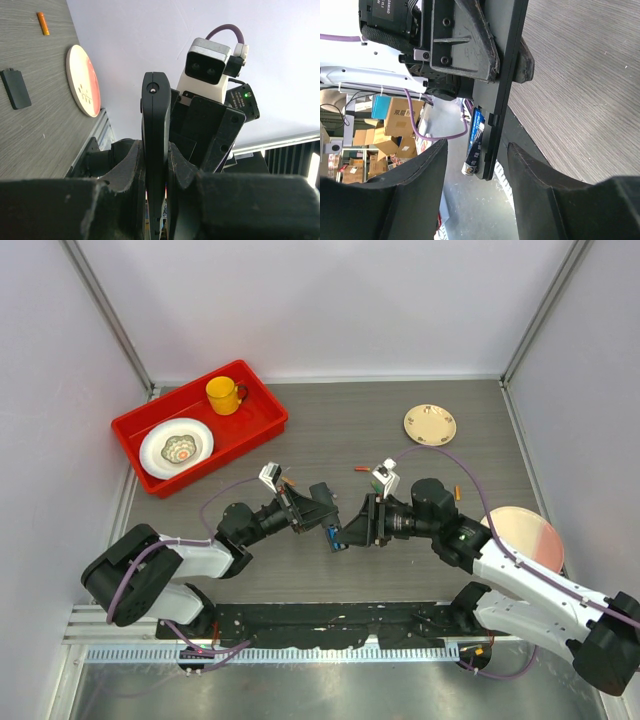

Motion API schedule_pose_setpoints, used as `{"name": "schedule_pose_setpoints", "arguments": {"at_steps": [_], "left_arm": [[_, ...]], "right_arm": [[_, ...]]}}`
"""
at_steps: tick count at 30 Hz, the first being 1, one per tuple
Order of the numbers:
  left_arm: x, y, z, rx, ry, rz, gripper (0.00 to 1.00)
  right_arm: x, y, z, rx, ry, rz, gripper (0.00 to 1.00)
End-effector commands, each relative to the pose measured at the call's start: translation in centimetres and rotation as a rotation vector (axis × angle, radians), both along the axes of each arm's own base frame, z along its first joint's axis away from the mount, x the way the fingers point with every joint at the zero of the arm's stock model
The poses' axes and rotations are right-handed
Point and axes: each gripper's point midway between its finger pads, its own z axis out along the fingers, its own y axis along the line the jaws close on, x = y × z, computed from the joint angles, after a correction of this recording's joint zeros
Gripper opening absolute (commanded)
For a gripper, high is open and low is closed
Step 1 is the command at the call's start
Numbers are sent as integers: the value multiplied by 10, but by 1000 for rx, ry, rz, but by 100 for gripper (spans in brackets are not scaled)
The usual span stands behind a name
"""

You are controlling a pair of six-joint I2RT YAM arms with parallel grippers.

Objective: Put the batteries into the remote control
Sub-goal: Load the battery into the remote control.

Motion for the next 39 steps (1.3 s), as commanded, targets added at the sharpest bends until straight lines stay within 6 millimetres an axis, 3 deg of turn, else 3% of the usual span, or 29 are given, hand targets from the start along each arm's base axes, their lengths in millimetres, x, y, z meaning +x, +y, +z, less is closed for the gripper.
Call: {"name": "schedule_pose_setpoints", "arguments": {"at_steps": [1, 39], "left_arm": [[-12, 6, 60, -173, -200, -18, 0], [-17, 7, 62, -187, -205, -25, 0]], "right_arm": [[-2, 2, 7, 31, -26, 25, 55], [7, 12, 3, 68, 28, 9, 22]]}}
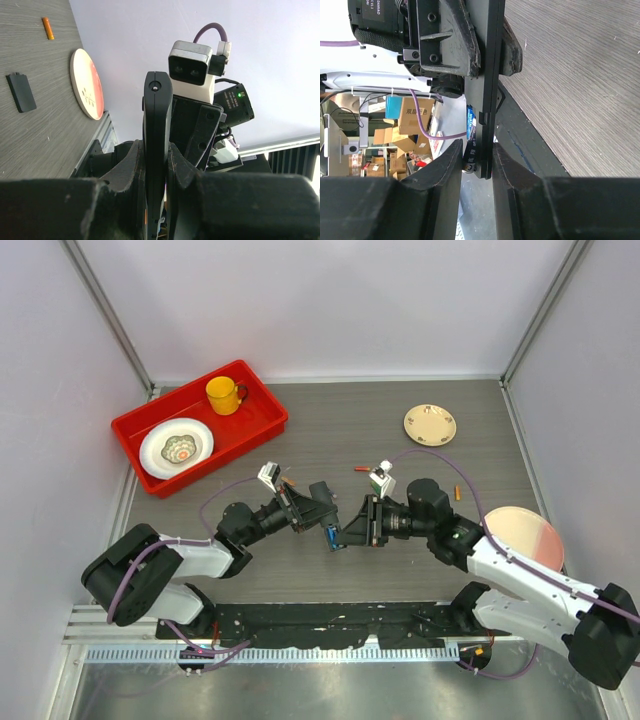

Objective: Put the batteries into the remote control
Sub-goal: Load the battery into the remote control.

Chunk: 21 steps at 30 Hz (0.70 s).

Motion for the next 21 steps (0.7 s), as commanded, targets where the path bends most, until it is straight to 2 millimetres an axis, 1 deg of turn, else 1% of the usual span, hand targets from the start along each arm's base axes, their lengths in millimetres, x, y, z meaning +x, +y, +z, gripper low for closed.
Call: {"name": "schedule_pose_setpoints", "arguments": {"at_steps": [1, 13, 15, 16, 18, 20, 21], "left_arm": [[-19, 6, 63, -192, -201, -34, 0], [-22, 5, 61, -188, -194, -40, 0], [-22, 5, 62, -190, -198, -40, 0], [-22, 5, 61, -187, -197, -41, 0], [-22, 5, 61, -187, -197, -41, 0], [-22, 5, 59, -184, -197, -38, 0], [-22, 5, 58, -181, -196, -37, 0]], "right_arm": [[10, 7, 14, 55, -59, -12, 22], [18, 13, 16, 74, -46, -30, 17], [19, 14, 16, 74, -49, -31, 15], [19, 13, 17, 75, -51, -34, 12], [18, 14, 17, 76, -50, -21, 10], [15, 14, 20, 90, -53, -8, 14], [15, 14, 22, 95, -56, -10, 22]]}}
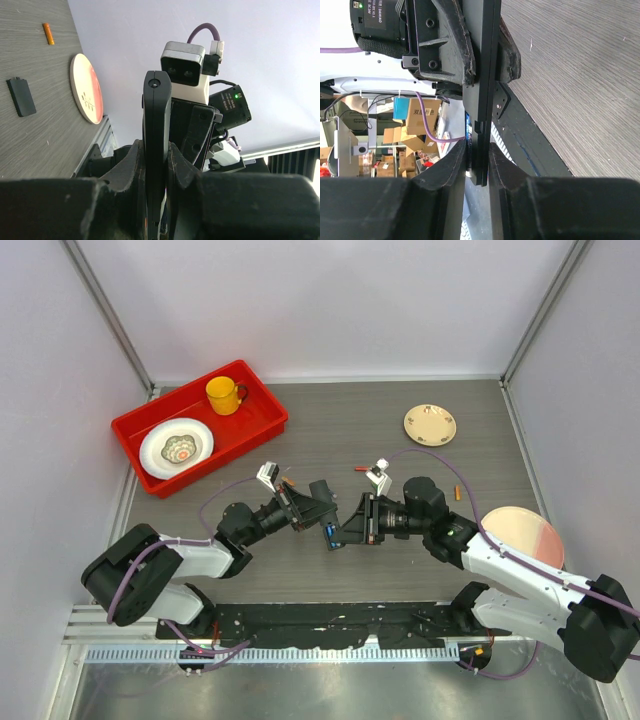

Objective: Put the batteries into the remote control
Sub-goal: Load the battery into the remote control.

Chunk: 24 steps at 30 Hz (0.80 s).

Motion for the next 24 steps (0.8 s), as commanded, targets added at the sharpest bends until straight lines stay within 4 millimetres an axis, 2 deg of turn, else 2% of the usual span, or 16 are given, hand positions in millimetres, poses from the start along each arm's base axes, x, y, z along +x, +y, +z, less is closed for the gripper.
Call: {"name": "schedule_pose_setpoints", "arguments": {"at_steps": [1, 2, 6, 12, 13, 14, 15, 18, 21, 24], "left_arm": [[-25, 4, 57, -174, -202, -59, 0], [-25, 4, 57, -174, -202, -59, 0], [-25, 4, 59, -176, -203, -61, 0], [-26, 5, 58, -175, -207, -58, 0], [-26, 5, 58, -174, -208, -56, 0], [-26, 5, 58, -174, -208, -56, 0], [-25, 5, 58, -173, -207, -54, 0], [-25, 5, 56, -170, -208, -53, 0], [-25, 4, 55, -167, -207, -54, 0], [-24, 4, 54, -165, -205, -53, 0]], "right_arm": [[11, 6, 24, 77, -90, -21, 25], [11, 5, 25, 74, -93, -23, 25], [14, 3, 20, 46, -97, -42, 1], [14, 1, 16, 20, -92, -41, 1], [13, 2, 19, 28, -94, -35, 2], [15, 2, 24, 43, -102, -39, 12], [14, 3, 27, 56, -95, -40, 28], [16, 2, 36, 81, -101, -50, 48], [17, 2, 42, 95, -102, -55, 54], [18, 3, 45, 98, -107, -57, 54]]}}
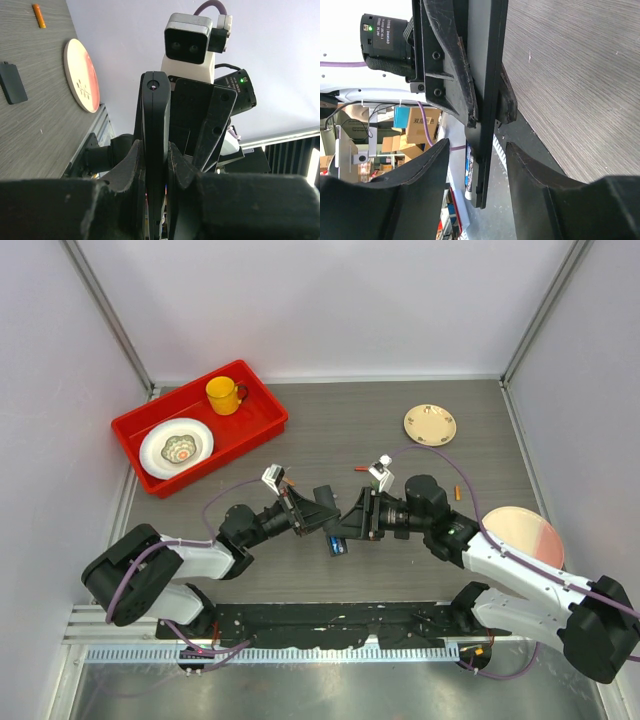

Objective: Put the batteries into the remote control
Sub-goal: Load the battery into the remote control.

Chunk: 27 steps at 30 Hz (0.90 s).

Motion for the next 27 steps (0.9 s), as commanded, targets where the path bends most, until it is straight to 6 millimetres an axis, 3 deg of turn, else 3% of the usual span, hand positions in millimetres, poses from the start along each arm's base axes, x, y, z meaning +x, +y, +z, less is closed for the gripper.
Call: {"name": "schedule_pose_setpoints", "arguments": {"at_steps": [1, 6, 10, 17, 19, 24, 27], "left_arm": [[-14, 9, 54, -171, -197, -14, 0], [-14, 9, 55, -172, -201, -14, 0], [-14, 9, 56, -173, -199, -13, 0], [-13, 8, 57, -176, -199, -15, 0], [-13, 7, 57, -176, -202, -17, 0], [-12, 7, 59, -179, -203, -18, 0], [-12, 6, 58, -177, -202, -19, 0]], "right_arm": [[9, 4, 40, 86, -96, -19, 54], [9, 4, 31, 59, -88, -9, 43], [5, 3, 23, 33, -79, 16, 39], [-4, 3, 15, 22, -56, 67, 44], [-5, 3, 12, 15, -53, 77, 39], [-5, 1, 3, -13, -38, 72, 15], [-5, 1, 6, -7, -45, 70, 20]]}}
